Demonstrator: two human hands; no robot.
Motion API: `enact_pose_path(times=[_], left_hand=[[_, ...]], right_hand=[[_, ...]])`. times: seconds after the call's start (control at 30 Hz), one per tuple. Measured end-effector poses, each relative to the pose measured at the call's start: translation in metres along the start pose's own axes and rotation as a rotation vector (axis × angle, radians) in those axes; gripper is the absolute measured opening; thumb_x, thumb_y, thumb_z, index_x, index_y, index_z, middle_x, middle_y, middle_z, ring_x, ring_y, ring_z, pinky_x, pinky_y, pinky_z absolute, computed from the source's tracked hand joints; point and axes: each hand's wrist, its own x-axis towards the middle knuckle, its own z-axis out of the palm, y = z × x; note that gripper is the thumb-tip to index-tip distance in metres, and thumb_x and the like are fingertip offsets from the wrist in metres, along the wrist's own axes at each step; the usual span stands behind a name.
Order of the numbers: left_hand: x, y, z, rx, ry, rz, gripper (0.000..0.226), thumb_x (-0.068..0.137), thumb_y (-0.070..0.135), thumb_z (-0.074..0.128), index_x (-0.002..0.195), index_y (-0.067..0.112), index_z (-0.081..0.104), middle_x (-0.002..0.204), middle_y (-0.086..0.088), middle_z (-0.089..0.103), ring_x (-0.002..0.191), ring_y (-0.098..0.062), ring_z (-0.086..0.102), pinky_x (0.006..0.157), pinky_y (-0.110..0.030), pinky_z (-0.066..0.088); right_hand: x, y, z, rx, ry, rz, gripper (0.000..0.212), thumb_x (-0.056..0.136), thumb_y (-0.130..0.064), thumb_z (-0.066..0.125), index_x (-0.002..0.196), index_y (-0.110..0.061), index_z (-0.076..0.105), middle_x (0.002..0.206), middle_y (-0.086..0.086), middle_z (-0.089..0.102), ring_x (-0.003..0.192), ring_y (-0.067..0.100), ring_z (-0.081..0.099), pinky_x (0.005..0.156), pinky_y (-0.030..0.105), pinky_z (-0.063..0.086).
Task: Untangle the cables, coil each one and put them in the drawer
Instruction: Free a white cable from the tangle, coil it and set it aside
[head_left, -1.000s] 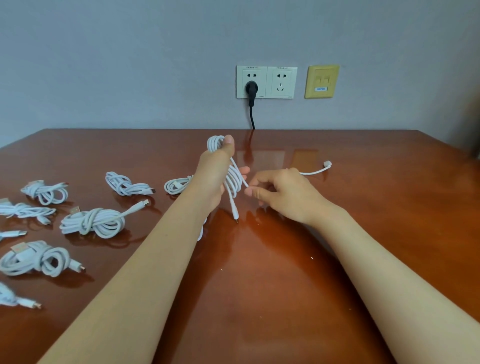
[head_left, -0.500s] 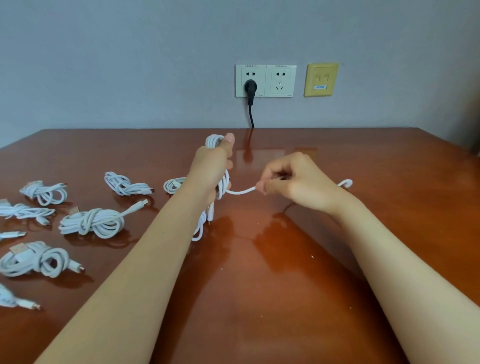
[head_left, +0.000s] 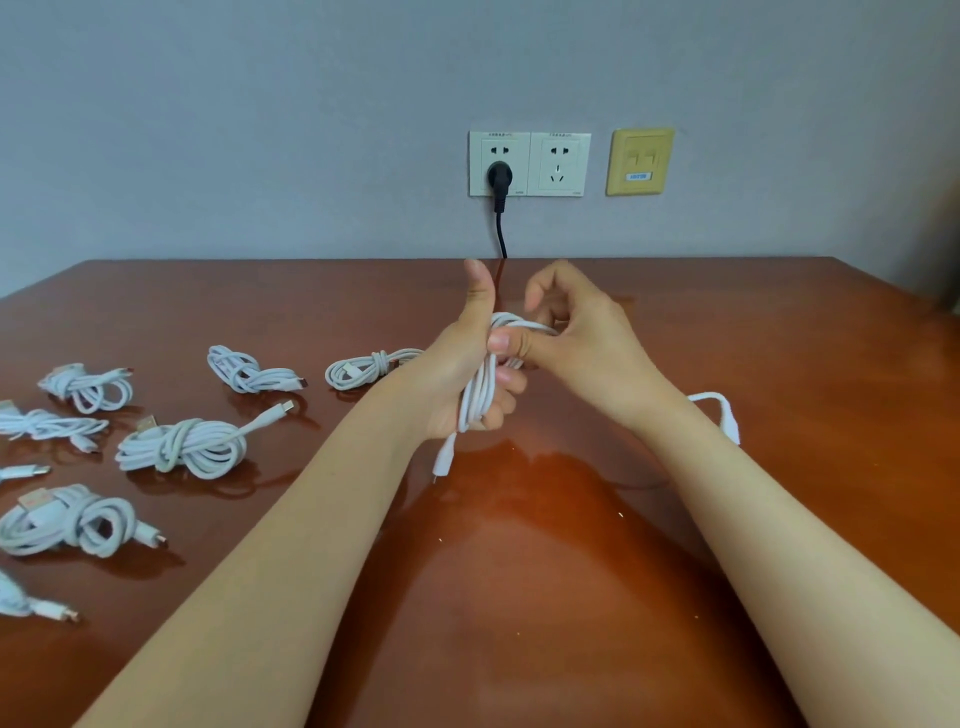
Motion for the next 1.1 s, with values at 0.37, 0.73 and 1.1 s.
enact_pose_path(times=[0.37,0.73,1.1], left_hand=[[-0.001,-0.003,0.002,-0.061,-0.094,-0.158,0.083,0.059,0.092,0.011,0.066,0.016,0.043,0.045,0.001,0.029,0.028,-0.003,0.026,0.031,-0.007,0.022],[0.002,-0.003,0.012,-0.117,-0.128,-0.18,0.09,0.056,0.095,0.009,0.063,0.011,0.039,0.043,-0.003,0.03,0.024,-0.007,0.025,0.029,-0.006,0.023],[-0.01,-0.008,0.006,0.101,-0.172,-0.028,0.068,0.089,0.056,0.034,0.123,0.0,0.053,0.068,0.0,0.06,0.046,-0.005,0.056,0.043,-0.017,0.045]], right_hand=[[-0.005,0.006,0.001,-0.236,-0.259,0.056,0.046,0.083,-0.064,0.033,0.089,-0.021,0.051,0.086,0.0,0.067,0.085,0.021,0.062,0.083,0.049,0.047],[-0.002,0.003,0.014,-0.199,0.109,0.111,0.044,0.08,-0.034,0.051,0.042,-0.013,0.045,0.04,-0.003,0.045,0.046,0.015,0.044,0.053,0.032,0.036],[0.001,0.0,-0.005,0.031,0.31,0.115,0.047,0.084,-0.013,0.05,0.043,-0.019,0.028,0.04,-0.009,0.022,0.04,0.006,0.023,0.04,0.017,0.022]])
